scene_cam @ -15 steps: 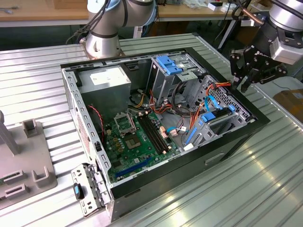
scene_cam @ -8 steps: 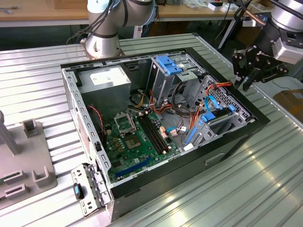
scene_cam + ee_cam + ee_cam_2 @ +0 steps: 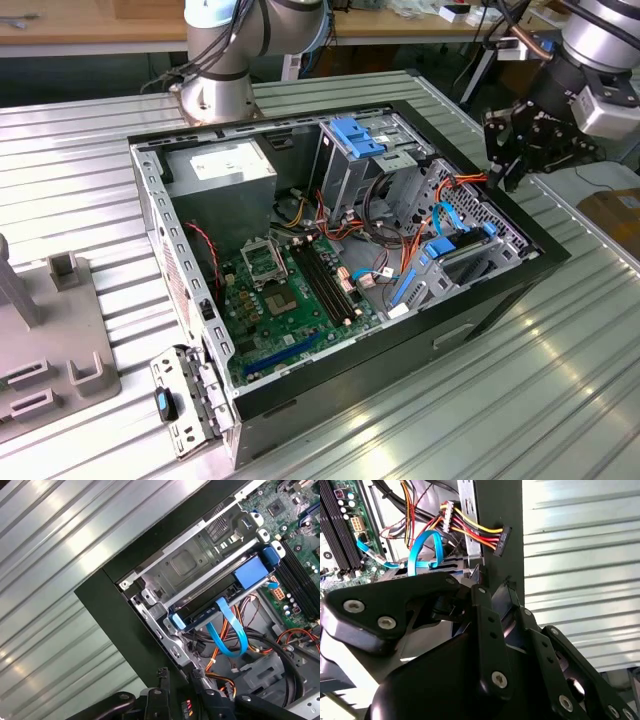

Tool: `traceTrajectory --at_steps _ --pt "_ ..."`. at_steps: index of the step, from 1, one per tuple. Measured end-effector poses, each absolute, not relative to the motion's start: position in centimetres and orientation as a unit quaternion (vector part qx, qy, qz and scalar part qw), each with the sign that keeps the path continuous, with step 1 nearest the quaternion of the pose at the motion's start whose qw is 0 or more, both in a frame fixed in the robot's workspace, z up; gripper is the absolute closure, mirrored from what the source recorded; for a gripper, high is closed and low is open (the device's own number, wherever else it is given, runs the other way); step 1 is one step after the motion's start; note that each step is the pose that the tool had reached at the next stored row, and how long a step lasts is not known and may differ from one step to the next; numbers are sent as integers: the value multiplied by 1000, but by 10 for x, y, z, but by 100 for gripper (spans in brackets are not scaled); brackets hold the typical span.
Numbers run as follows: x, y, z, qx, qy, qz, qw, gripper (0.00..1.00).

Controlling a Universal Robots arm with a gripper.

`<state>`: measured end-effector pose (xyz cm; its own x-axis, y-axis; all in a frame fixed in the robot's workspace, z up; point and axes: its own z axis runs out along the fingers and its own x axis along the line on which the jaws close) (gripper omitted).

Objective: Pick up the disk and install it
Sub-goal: 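Insert the second disk wire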

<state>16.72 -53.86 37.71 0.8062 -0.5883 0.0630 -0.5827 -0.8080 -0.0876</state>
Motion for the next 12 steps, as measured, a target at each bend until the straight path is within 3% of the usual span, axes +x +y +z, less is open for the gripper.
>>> traceTrajectory --at_steps 12 --pt "173 -527 367 -954 294 -43 32 70"
